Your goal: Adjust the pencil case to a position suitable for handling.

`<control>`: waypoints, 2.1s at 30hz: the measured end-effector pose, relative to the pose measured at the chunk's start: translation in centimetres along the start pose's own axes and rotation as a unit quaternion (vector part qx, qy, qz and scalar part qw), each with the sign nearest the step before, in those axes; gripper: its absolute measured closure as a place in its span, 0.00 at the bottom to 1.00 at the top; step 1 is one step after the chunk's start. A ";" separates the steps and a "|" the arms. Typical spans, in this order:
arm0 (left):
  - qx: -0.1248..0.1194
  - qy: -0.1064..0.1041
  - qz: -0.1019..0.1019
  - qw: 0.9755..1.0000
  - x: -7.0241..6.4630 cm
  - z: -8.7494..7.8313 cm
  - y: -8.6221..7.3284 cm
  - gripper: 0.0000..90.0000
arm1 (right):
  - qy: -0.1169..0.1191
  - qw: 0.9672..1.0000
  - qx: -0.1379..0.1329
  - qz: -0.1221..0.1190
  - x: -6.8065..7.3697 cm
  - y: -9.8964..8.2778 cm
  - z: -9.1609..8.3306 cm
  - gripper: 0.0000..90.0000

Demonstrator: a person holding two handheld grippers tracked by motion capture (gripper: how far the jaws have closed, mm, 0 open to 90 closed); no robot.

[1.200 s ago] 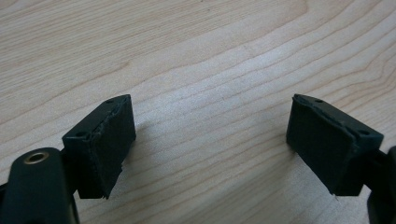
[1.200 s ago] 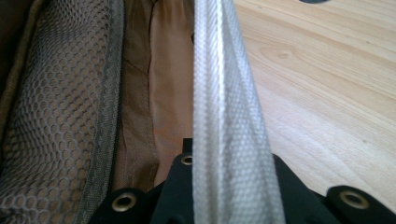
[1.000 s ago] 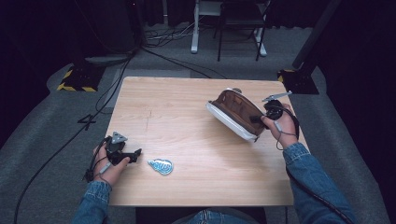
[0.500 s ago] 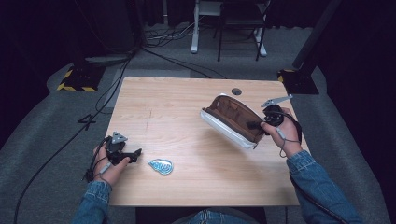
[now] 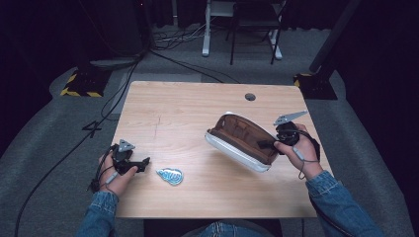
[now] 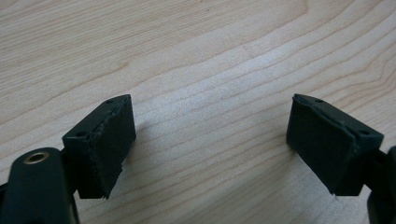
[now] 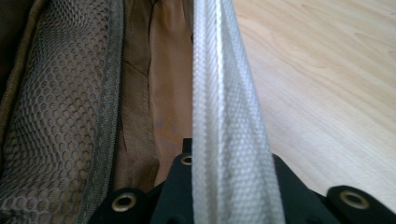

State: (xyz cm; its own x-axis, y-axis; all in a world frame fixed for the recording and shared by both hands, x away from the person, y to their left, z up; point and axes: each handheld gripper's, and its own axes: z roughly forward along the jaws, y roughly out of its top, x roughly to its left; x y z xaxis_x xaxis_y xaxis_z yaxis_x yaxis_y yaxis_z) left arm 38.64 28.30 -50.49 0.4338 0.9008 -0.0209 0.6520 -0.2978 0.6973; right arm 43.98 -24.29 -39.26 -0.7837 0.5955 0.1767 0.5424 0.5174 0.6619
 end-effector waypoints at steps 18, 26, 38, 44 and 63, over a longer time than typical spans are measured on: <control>0.000 0.000 0.000 1.000 0.0 0.0 0.0 0.18 | 0.042 0.999 0.025 -0.023 2.4 -2.2 2.3 0.97; 0.000 0.000 0.000 1.000 0.0 0.0 0.0 0.18 | 0.059 0.997 0.033 -0.034 3.2 -3.3 3.4 0.97; 0.000 0.000 0.000 1.000 0.0 0.0 0.0 0.18 | 0.067 0.996 0.040 -0.044 4.2 -4.6 4.8 0.97; 0.000 0.000 -0.001 1.000 0.0 0.0 0.0 0.18 | 0.070 0.996 0.042 -0.046 4.4 -5.2 5.6 0.97; 0.000 0.000 0.000 1.000 0.0 0.0 0.0 0.18 | 0.064 0.997 0.024 -0.031 4.2 -5.6 6.1 0.54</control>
State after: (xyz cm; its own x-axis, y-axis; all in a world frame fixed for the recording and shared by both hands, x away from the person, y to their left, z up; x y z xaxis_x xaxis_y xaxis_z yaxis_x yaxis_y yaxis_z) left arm 38.63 28.30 -50.50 0.4335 0.9009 -0.0211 0.6522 -0.2975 0.6972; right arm 39.48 -20.92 -46.68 -0.8464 0.4801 0.2304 0.5037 0.5814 0.6390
